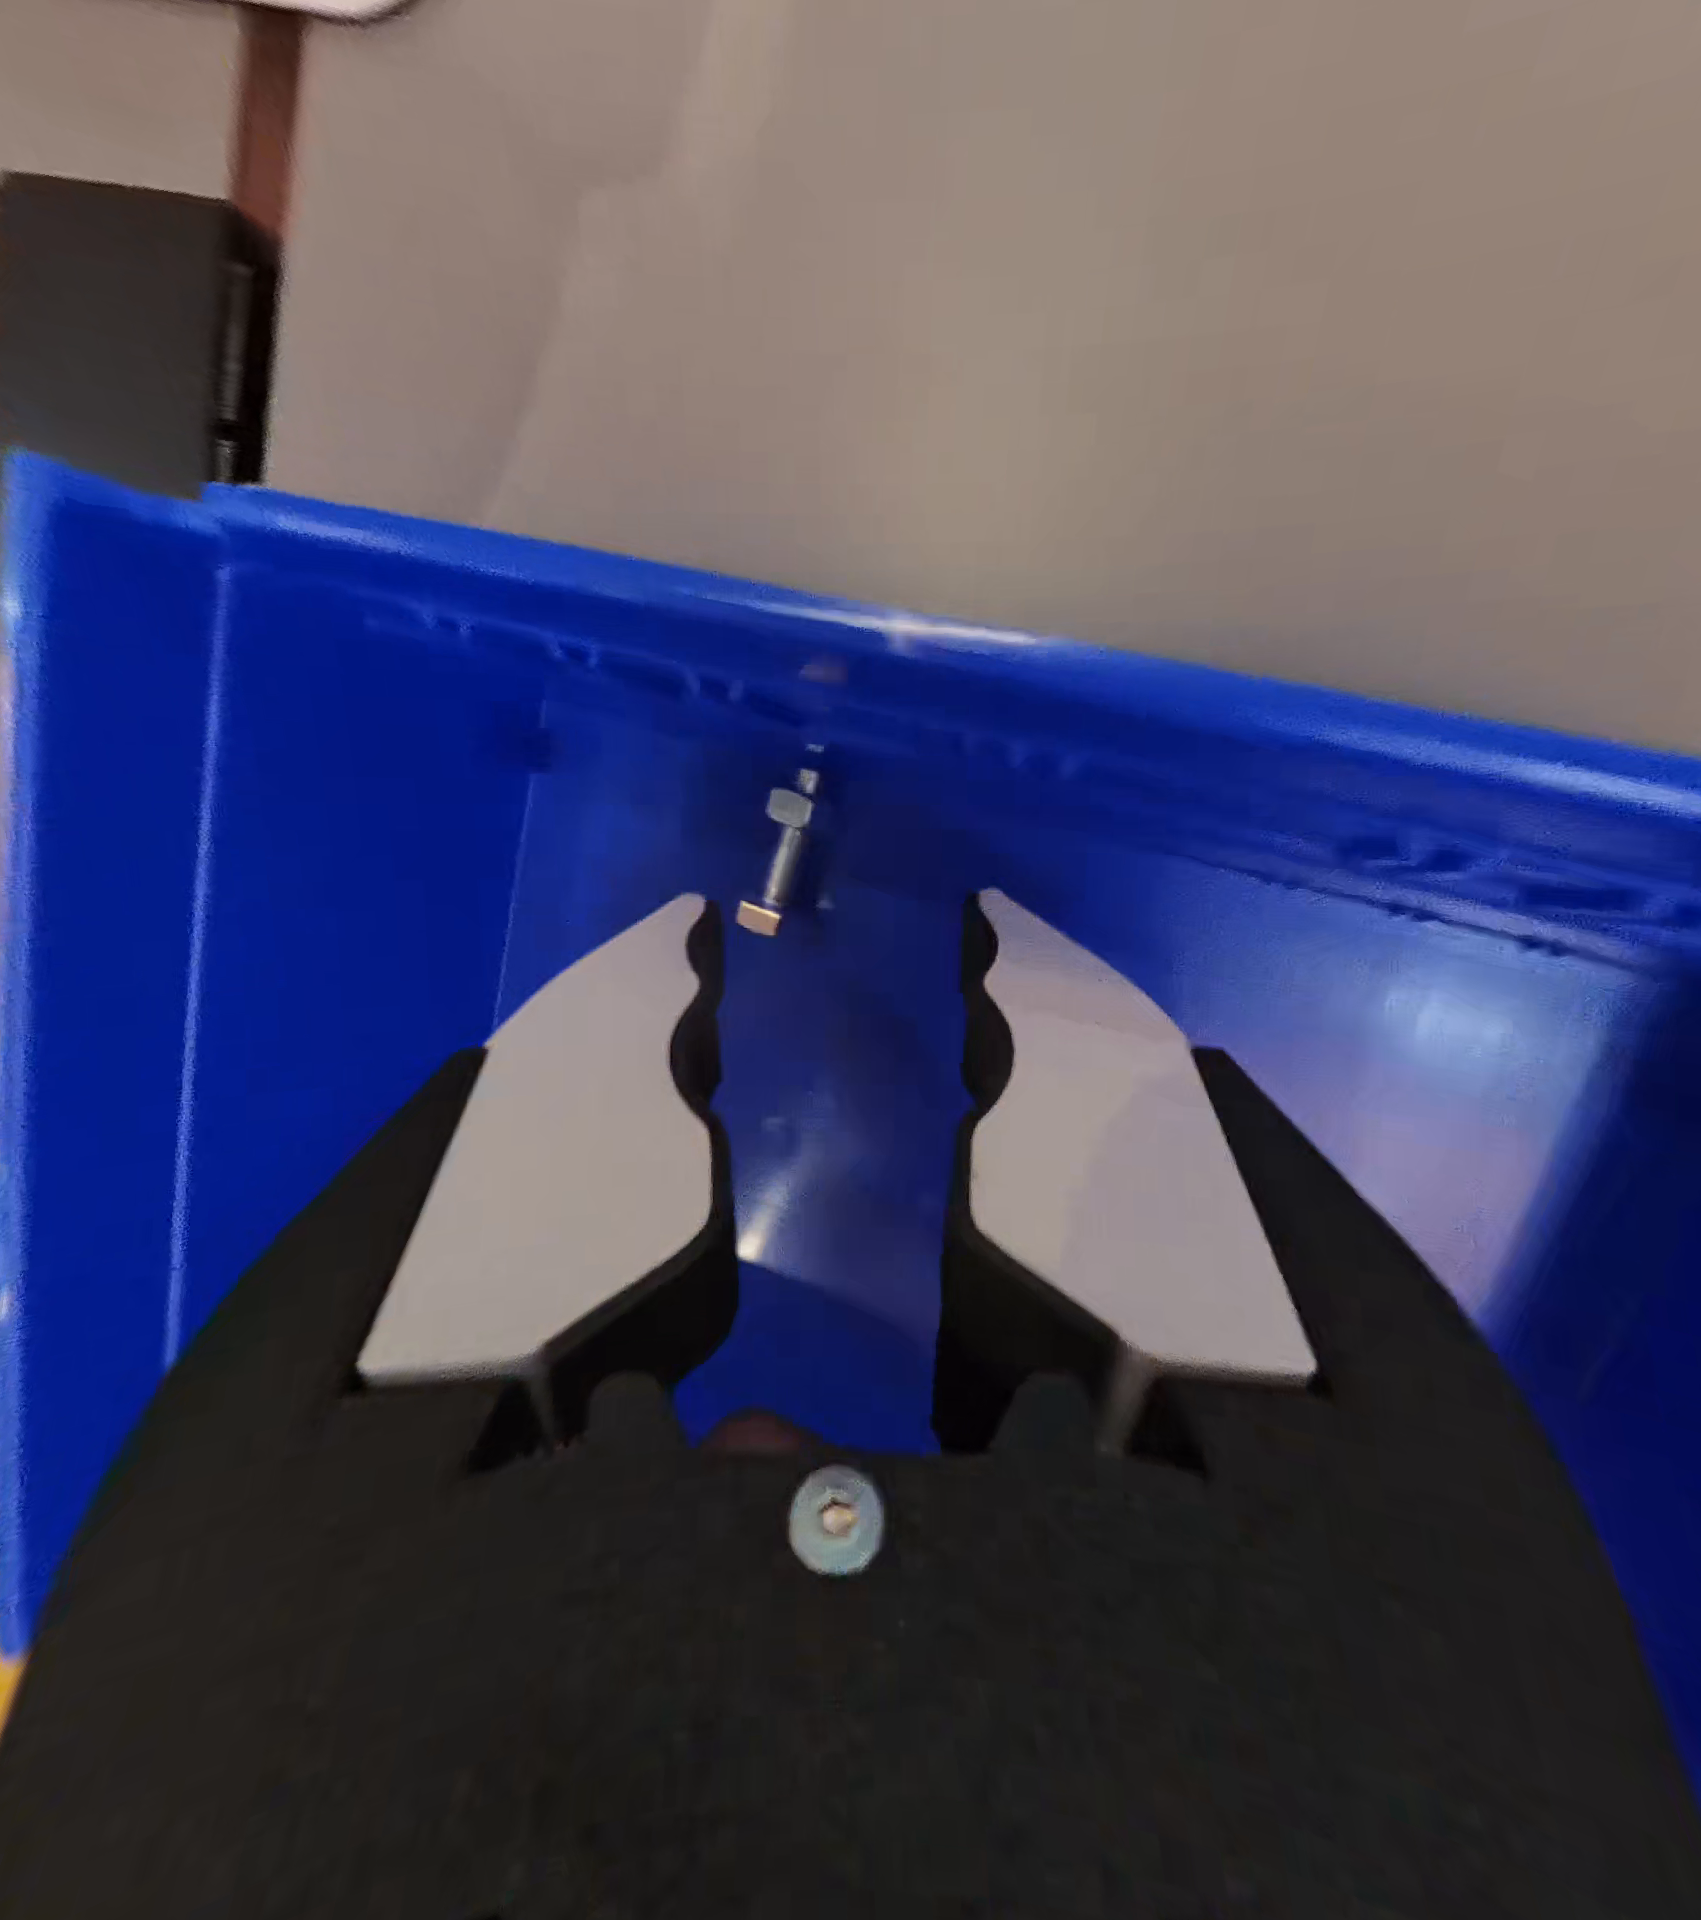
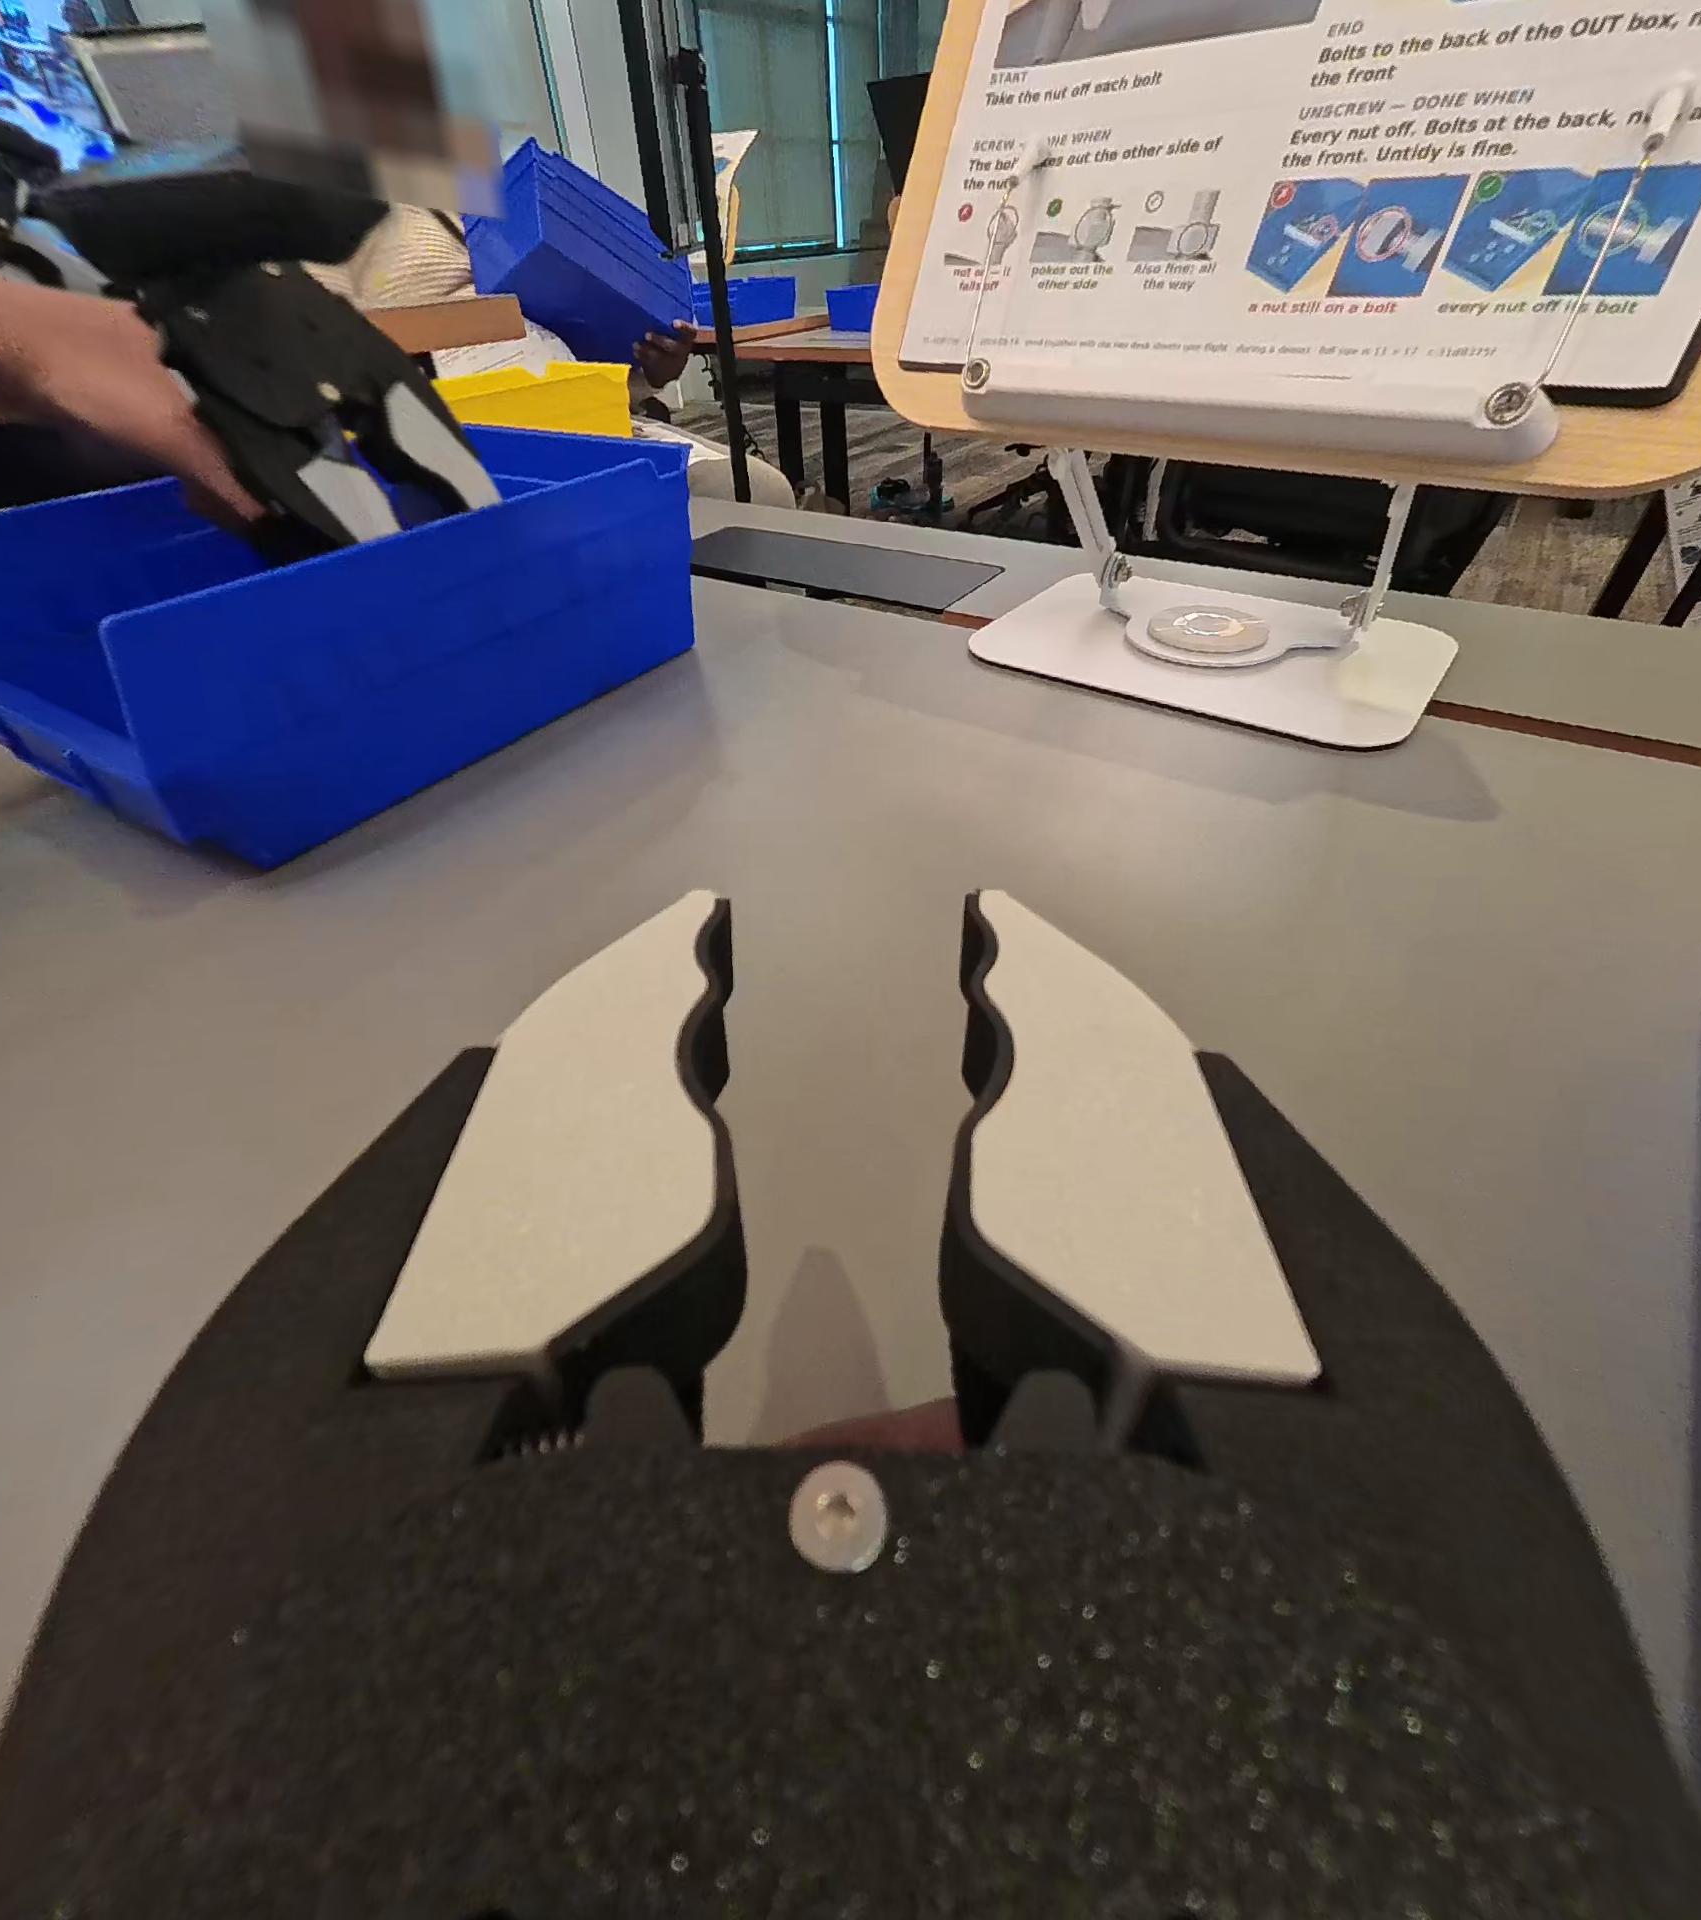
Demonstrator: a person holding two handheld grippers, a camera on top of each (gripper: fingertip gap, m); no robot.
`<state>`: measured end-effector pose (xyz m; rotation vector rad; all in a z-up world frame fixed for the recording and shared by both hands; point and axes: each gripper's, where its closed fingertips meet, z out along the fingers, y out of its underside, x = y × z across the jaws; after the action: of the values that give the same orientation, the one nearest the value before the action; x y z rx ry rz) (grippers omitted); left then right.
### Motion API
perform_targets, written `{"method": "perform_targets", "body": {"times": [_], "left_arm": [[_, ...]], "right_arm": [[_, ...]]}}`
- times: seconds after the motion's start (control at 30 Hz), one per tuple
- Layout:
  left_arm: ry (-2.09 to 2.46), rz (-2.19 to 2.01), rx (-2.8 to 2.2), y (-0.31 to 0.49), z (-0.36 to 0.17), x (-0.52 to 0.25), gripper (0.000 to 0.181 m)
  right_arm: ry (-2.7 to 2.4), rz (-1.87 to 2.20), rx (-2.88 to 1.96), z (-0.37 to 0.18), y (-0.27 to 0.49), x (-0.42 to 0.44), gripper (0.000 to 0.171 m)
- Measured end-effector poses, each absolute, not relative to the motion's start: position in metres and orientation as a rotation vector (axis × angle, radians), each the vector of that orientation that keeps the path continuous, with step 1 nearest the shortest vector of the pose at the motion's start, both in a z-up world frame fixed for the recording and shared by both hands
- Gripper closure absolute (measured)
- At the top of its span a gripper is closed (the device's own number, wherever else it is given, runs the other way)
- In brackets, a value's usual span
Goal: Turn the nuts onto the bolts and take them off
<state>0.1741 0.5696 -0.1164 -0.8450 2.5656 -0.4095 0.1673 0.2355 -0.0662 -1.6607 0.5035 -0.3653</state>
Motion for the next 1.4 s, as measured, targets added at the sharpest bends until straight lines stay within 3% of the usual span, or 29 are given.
{"method": "perform_targets", "body": {"times": [0.47, 0.53, 0.6, 0.83, 1.13, 1.4], "left_arm": [[2.848, -0.256, -0.729, 0.595, -0.155, 0.192, 0.139], [2.818, -0.241, -0.717, 0.597, -0.155, 0.198, 0.165], [2.831, -0.18, -0.695, 0.597, -0.155, 0.197, 0.172], [2.787, -0.291, -0.747, 0.581, -0.155, 0.182, 0.175], [2.596, -0.316, -0.809, 0.596, -0.13, 0.157, 0.175], [2.161, -0.522, -0.838, 0.582, -0.06, 0.147, 0.175]], "right_arm": [[0.482, -0.416, -1.693, -0.069, 0.241, 0.169, 0.132], [0.486, -0.414, -1.692, -0.069, 0.241, 0.17, 0.132], [0.487, -0.415, -1.691, -0.069, 0.241, 0.17, 0.133], [0.481, -0.393, -1.687, -0.068, 0.241, 0.168, 0.135], [0.482, -0.358, -1.677, -0.068, 0.24, 0.165, 0.138], [0.463, -0.359, -1.687, -0.069, 0.243, 0.164, 0.139]]}}
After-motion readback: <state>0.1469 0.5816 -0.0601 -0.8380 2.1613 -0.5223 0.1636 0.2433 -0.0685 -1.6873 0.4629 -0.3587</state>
